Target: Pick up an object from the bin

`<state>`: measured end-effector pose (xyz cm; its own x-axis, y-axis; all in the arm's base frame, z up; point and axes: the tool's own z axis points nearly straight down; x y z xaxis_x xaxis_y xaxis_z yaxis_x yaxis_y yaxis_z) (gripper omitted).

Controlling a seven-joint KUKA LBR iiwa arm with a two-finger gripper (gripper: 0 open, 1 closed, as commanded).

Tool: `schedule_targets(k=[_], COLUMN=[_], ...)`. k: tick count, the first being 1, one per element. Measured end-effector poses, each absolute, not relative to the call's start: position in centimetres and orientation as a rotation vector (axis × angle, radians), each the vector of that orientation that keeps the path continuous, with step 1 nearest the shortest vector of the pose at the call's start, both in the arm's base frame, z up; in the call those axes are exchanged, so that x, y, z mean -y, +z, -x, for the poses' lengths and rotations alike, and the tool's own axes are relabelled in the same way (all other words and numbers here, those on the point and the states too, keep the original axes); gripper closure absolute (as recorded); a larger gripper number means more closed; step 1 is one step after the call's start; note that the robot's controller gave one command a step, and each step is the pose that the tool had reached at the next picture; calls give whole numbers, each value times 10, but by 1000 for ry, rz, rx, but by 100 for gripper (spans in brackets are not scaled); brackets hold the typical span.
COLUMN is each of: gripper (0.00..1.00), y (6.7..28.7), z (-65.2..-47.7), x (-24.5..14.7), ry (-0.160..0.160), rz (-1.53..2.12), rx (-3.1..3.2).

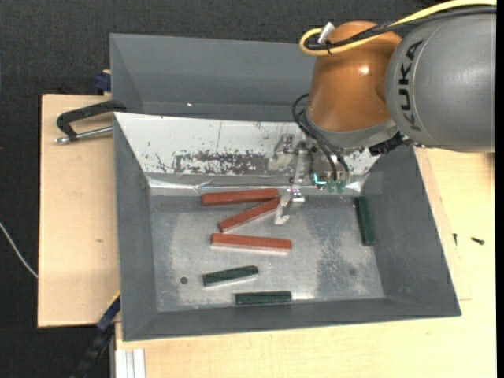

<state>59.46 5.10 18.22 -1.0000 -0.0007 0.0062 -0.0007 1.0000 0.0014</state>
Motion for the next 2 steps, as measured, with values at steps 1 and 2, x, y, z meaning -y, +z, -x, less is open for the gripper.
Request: schedule_targets(k=[1, 2], gripper=[0, 0], y=[187, 107], z=[-596, -580], x=[-51, -63], ry=[-3, -4], rz=[0, 9], rx=[3144, 3146])
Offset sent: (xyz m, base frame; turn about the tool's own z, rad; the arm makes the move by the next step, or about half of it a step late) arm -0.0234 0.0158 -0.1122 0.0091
